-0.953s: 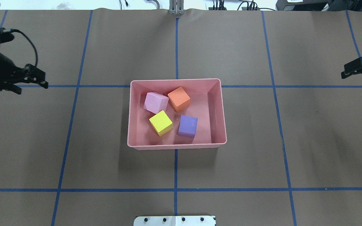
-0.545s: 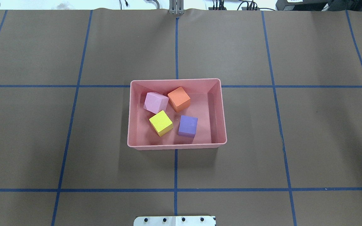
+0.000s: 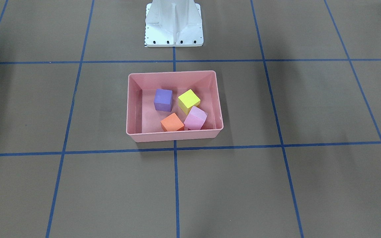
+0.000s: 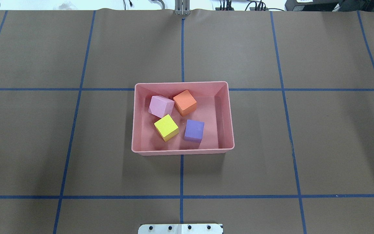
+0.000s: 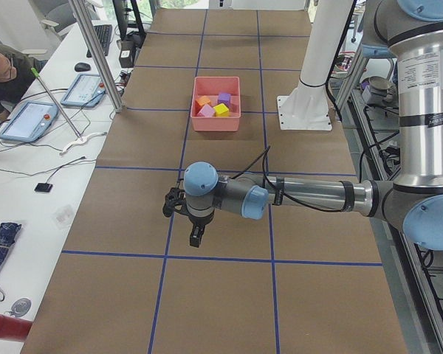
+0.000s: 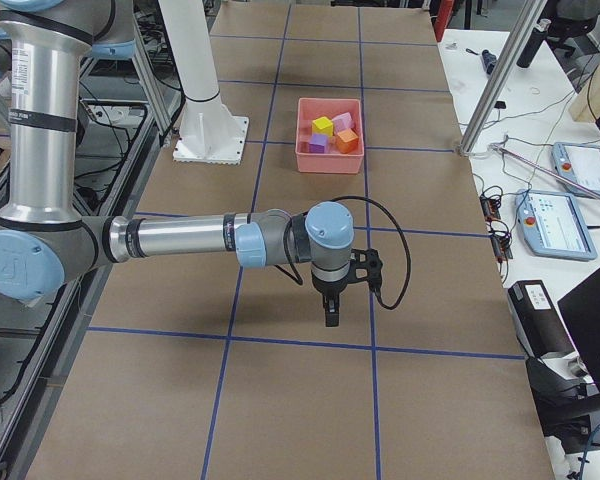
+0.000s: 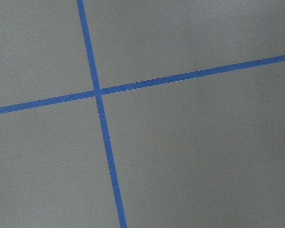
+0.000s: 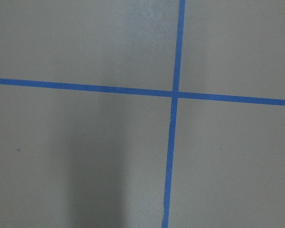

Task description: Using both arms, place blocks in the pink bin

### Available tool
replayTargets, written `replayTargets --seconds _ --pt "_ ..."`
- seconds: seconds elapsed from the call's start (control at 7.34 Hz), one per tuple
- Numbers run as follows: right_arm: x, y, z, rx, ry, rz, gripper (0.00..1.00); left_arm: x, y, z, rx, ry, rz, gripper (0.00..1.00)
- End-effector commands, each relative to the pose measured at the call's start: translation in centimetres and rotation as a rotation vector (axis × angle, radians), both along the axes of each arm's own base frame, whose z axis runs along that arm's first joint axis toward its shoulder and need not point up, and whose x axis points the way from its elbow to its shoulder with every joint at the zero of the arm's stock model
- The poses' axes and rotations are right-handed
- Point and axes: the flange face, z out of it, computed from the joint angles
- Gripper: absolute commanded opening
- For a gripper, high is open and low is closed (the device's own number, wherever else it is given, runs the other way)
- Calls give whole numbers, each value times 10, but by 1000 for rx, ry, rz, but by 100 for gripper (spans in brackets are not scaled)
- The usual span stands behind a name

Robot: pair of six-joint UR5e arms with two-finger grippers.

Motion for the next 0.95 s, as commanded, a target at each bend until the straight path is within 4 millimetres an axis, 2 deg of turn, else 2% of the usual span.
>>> replayTargets --seconds 0.0,0.27,0.41,0.68,0.82 --pt "4 2 9 -29 -34 0 100 -9 -2 9 -7 -2 -6 100" --pt "10 14 11 -30 -17 11 100 -12 8 25 -43 -6 -13 100" --pt "12 12 12 -32 7 16 100 -12 7 22 -39 -7 -16 100" --pt "11 2 -2 -18 -2 31 100 -11 5 24 -57 -5 -24 100" --pt "11 -7 -11 -1 -3 31 100 -11 1 15 -100 -2 -53 100"
